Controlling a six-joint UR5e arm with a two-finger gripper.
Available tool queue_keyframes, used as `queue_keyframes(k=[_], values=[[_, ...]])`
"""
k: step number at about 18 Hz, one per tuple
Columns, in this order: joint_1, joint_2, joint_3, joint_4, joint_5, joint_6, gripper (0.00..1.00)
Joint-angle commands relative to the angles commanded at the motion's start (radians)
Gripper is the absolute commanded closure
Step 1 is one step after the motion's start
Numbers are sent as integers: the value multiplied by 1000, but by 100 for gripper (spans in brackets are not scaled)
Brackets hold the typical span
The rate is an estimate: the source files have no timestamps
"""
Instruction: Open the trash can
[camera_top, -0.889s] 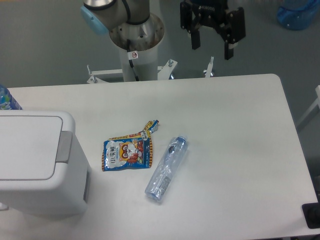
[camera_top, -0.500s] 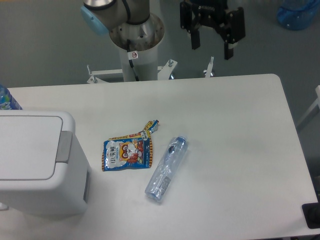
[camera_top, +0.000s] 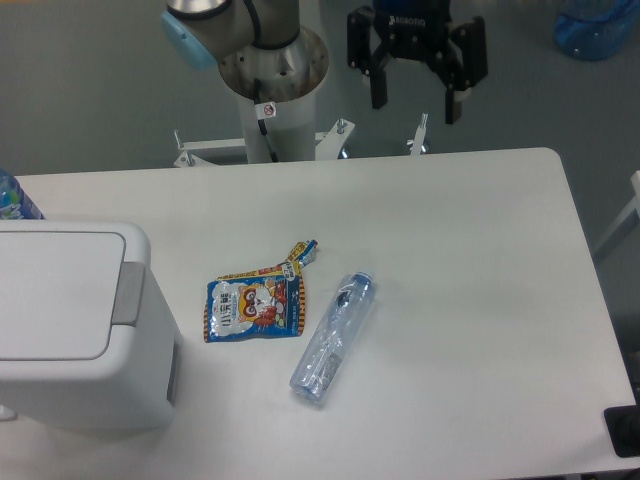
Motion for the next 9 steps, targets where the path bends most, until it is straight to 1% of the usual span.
queue_keyframes(k=[3, 5, 7, 9], values=[[-52, -15, -2, 2, 0, -90, 0], [-94, -28, -2, 6, 0, -190, 0], [-147, -44, -2, 32, 0, -320, 0], [-204, -71, -2, 73, 0, -463, 0]])
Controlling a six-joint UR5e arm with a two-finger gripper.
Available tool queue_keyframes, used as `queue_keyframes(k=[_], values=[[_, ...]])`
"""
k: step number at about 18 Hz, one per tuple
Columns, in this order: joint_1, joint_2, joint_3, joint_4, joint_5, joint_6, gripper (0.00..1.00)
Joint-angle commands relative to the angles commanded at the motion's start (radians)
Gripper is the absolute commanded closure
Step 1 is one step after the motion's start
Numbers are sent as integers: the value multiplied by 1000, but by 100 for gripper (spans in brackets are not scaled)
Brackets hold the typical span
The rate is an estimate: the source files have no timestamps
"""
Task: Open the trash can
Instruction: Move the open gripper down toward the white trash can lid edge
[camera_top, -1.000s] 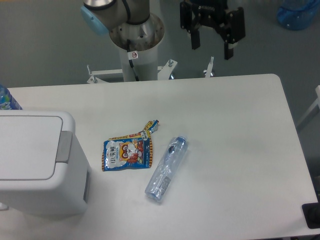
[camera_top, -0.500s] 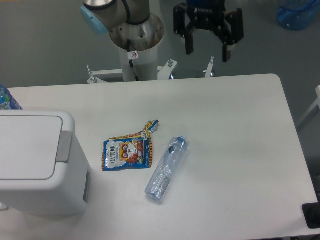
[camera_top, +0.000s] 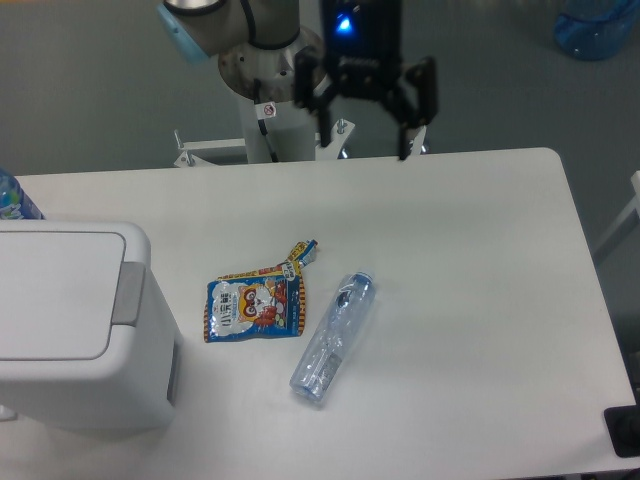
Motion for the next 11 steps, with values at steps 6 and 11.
queue_keyframes(k=[6, 11], values=[[-112, -74, 8, 123, -8, -261, 0], [-177, -120, 9, 203, -9, -404, 0]])
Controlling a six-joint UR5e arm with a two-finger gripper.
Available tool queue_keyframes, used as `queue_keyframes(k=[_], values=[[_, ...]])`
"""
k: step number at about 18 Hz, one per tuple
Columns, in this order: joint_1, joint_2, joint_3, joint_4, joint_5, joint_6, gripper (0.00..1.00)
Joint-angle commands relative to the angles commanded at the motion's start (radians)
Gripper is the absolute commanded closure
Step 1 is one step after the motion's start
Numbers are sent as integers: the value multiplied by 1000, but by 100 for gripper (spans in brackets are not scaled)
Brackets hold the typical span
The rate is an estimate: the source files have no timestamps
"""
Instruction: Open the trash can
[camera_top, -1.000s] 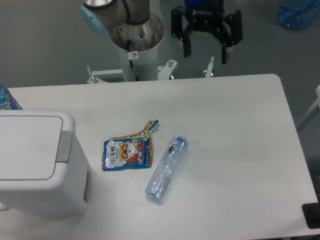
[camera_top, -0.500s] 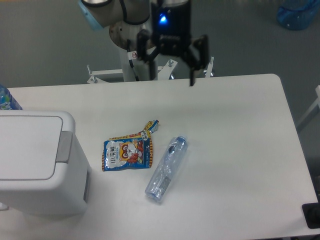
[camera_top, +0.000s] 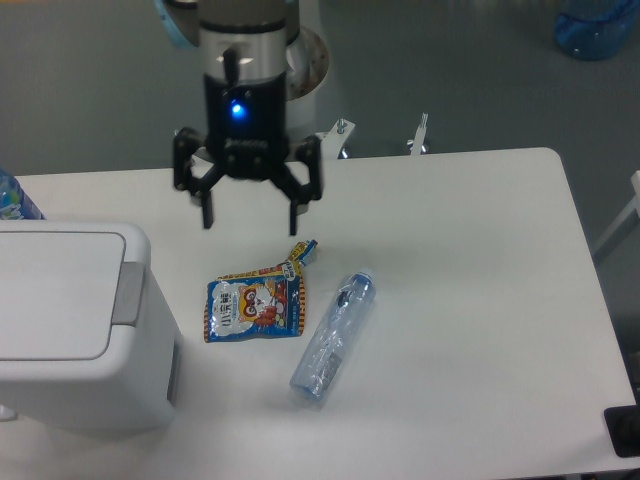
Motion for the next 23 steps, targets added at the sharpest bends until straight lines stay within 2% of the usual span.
queue_keyframes(k=[5, 18, 23], values=[[-38, -37, 5, 8, -2, -75, 0], [-72, -84, 12, 11, 0, -80, 0], [-74, -86, 12, 11, 0, -83, 0]])
